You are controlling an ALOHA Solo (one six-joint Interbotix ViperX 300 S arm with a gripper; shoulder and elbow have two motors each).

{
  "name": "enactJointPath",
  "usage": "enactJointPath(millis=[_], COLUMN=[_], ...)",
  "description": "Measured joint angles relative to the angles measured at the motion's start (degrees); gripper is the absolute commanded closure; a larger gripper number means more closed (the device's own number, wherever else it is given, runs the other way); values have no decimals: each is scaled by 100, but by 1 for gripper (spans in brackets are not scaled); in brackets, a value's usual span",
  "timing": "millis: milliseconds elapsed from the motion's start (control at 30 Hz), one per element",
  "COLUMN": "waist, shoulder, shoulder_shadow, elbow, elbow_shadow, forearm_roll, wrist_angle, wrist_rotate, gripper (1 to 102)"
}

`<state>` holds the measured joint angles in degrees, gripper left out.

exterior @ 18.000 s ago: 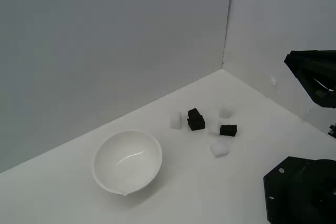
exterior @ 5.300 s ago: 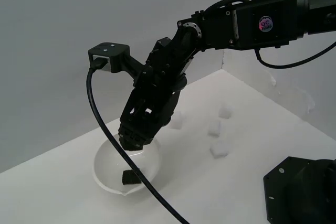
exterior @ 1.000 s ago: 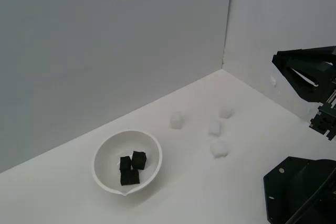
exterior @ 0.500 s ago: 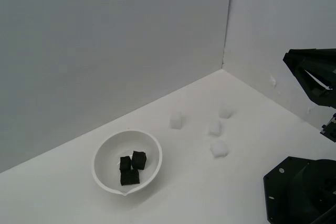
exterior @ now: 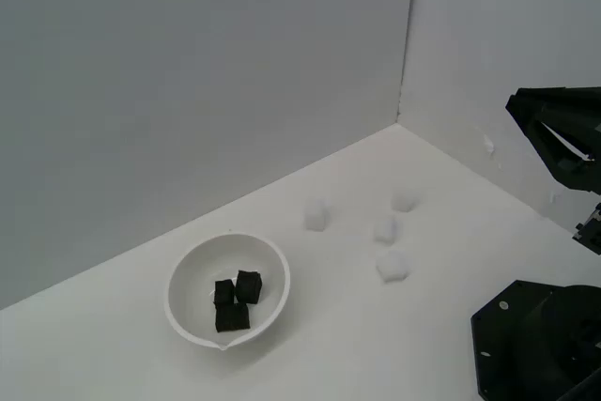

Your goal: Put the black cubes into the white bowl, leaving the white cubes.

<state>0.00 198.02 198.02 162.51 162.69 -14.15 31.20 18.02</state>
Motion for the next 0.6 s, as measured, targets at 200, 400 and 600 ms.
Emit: enactJointPath(millis=[200, 400, 600], waist=[-9, -9, 0], shoulder=[9, 18, 9], shoulder_shadow=[9, 9, 0], elbow=[0, 0, 0], elbow_shadow=[0, 0, 0], forearm_roll=[0, 0, 0], wrist_angle=[0, 0, 0], wrist_rotate=[35, 70, 53], gripper=[100, 100, 100])
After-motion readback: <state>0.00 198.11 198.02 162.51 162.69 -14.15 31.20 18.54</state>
